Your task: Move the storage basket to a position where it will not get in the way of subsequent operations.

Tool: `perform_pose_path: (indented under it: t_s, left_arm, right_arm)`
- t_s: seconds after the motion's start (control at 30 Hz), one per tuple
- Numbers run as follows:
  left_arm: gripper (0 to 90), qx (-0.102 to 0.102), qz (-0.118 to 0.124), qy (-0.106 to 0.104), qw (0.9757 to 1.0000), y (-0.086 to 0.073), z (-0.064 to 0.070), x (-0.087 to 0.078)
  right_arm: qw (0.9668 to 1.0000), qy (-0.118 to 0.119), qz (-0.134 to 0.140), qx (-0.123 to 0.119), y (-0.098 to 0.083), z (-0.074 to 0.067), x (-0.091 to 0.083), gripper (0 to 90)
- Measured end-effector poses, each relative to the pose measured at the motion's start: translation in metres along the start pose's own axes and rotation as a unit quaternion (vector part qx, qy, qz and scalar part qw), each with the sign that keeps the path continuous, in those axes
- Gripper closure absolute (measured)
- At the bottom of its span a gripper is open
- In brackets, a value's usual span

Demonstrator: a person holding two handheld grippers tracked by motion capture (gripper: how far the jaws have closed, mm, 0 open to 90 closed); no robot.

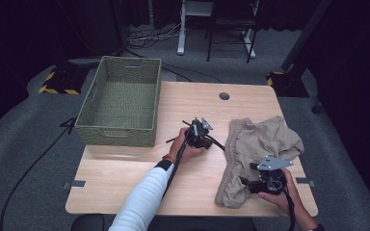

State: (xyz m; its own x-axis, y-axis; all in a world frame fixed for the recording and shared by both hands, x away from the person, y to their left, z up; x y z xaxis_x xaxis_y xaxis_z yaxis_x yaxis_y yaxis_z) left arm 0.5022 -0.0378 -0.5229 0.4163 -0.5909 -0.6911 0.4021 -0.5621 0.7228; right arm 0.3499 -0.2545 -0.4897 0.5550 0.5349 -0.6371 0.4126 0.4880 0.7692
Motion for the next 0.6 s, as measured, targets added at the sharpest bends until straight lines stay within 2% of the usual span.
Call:
perform_pose_path:
  t_s: [0.07,0.1,0.2,0.37,0.4,0.47,0.6]
  left_arm:
    - [69.1,0.017,-0.012,-0.008,0.9997,-0.001,0.002,-0.004]
    - [75.4,0.019,-0.018,-0.012,0.9996,-0.002,0.003,-0.006]
    - [84.9,0.040,-0.033,-0.028,0.9983,-0.008,0.009,-0.015]
    - [87.2,0.062,-0.051,-0.052,0.9954,-0.026,0.023,-0.036]
    - [87.2,0.074,-0.055,-0.056,0.9941,-0.030,0.027,-0.042]
    - [87.2,0.090,-0.059,-0.051,0.9928,-0.040,0.036,-0.053]
    - [87.1,0.109,-0.054,-0.058,0.9909,-0.061,0.055,-0.074]
  right_arm:
    - [1.0000,-0.007,-0.007,0.000,-0.002,0.003,0.003,31.8]
    - [0.9998,-0.015,-0.011,0.003,-0.003,0.005,0.004,32.9]
    - [0.9995,-0.028,-0.015,0.006,-0.004,0.011,0.006,33.8]
    - [0.9990,-0.036,-0.023,0.008,-0.007,0.022,0.010,37.4]
    - [0.9987,-0.041,-0.027,0.010,-0.008,0.024,0.012,37.6]
    - [0.9984,-0.048,-0.027,0.012,-0.009,0.027,0.014,37.8]
    - [0.9980,-0.056,-0.025,0.016,-0.006,0.034,0.019,37.6]
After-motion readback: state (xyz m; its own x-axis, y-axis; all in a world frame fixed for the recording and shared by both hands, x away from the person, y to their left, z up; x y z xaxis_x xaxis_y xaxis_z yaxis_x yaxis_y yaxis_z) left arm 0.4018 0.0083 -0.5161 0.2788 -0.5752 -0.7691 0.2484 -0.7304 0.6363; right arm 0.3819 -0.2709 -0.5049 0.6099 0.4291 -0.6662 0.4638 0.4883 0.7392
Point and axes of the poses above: each handheld gripper's, and its own axes: x roughly forward along the jaws, y roughly out of its top, z roughly to its right, the point moved 4 cm from there along x, roughly forward along the jaws, and after that the axes turned 4 degrees about z, right-handed, at the moved point
